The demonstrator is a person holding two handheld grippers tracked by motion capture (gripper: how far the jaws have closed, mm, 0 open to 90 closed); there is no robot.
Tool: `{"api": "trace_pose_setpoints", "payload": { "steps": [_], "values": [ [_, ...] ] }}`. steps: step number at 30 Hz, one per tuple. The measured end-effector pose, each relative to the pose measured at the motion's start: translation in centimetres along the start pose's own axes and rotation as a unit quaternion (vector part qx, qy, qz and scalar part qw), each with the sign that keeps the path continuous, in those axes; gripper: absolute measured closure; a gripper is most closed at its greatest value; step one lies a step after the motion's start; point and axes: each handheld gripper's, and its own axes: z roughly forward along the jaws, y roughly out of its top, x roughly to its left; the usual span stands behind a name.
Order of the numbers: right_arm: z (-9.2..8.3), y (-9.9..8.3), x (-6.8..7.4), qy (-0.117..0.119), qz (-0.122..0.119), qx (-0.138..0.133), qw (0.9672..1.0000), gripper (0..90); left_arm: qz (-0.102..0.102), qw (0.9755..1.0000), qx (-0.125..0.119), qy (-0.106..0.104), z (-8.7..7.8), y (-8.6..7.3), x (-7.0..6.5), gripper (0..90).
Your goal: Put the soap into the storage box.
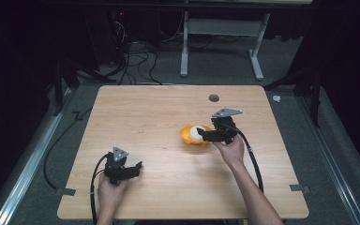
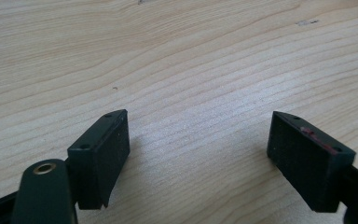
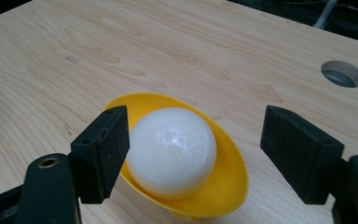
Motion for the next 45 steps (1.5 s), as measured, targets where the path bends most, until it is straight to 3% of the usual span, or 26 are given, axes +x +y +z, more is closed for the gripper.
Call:
{"api": "trace_pose_setpoints", "payload": {
  "steps": [25,45],
  "values": [
    [-3.2,-0.3,-1.2,-0.017,0.004,-0.018,0.9997,25.7,0.000,1.0000,0.000,0.000,0.0,0.0,0.0,21.5],
    [-6.3,-2.6,-2.8,-0.038,0.031,-0.048,0.9976,27.6,0.000,1.0000,-0.001,0.001,0.0,0.0,0.0,21.5]
  ]
}}
